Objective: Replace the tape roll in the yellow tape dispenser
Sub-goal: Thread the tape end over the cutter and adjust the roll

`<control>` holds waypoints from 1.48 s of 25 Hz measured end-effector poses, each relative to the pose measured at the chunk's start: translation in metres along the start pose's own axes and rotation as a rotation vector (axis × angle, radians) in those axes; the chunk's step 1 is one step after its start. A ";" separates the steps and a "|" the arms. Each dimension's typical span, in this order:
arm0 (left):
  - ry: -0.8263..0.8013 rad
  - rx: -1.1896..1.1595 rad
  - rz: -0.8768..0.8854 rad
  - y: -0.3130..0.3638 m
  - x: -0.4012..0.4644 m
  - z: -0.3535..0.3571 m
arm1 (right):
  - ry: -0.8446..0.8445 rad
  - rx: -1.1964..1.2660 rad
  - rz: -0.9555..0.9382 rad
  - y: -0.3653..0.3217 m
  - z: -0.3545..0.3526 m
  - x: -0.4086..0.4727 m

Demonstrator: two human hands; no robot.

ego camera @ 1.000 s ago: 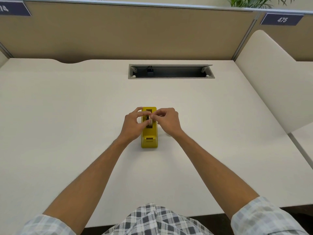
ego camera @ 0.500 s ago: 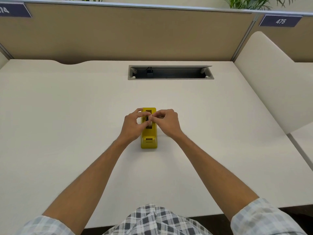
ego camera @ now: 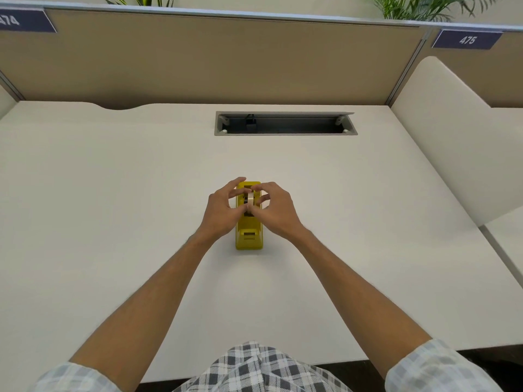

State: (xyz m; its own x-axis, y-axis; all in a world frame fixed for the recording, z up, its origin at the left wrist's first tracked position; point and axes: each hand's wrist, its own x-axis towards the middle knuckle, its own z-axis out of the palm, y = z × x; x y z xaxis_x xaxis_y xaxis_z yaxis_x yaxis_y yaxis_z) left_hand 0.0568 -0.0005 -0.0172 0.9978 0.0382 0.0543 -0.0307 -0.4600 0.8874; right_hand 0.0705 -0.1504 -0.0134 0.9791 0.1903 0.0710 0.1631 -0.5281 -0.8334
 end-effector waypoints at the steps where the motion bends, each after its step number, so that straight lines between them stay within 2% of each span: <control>1: 0.005 -0.002 -0.010 0.000 0.000 0.001 | -0.044 -0.076 -0.062 0.000 -0.001 0.000; 5: 0.026 -0.015 -0.014 -0.001 -0.004 0.004 | -0.114 -0.239 -0.101 -0.005 -0.001 0.003; 16: -0.077 -0.015 -0.001 -0.015 -0.014 0.005 | -0.116 -0.294 -0.076 -0.006 -0.002 0.006; 21: -0.073 -0.035 -0.067 -0.022 -0.021 0.007 | -0.112 -0.336 -0.076 -0.008 -0.001 0.010; 27: -0.081 0.022 -0.067 -0.023 -0.020 0.006 | -0.094 -0.410 -0.102 -0.011 0.002 0.011; 37: -0.097 0.075 -0.061 -0.023 -0.024 0.009 | -0.047 -0.354 -0.159 -0.009 -0.003 0.009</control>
State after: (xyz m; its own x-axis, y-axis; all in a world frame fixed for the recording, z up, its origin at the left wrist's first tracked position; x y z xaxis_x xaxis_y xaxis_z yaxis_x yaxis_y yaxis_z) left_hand 0.0343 0.0009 -0.0428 0.9988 -0.0158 -0.0468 0.0316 -0.5249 0.8506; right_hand 0.0779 -0.1465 -0.0038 0.9330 0.3264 0.1518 0.3522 -0.7404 -0.5726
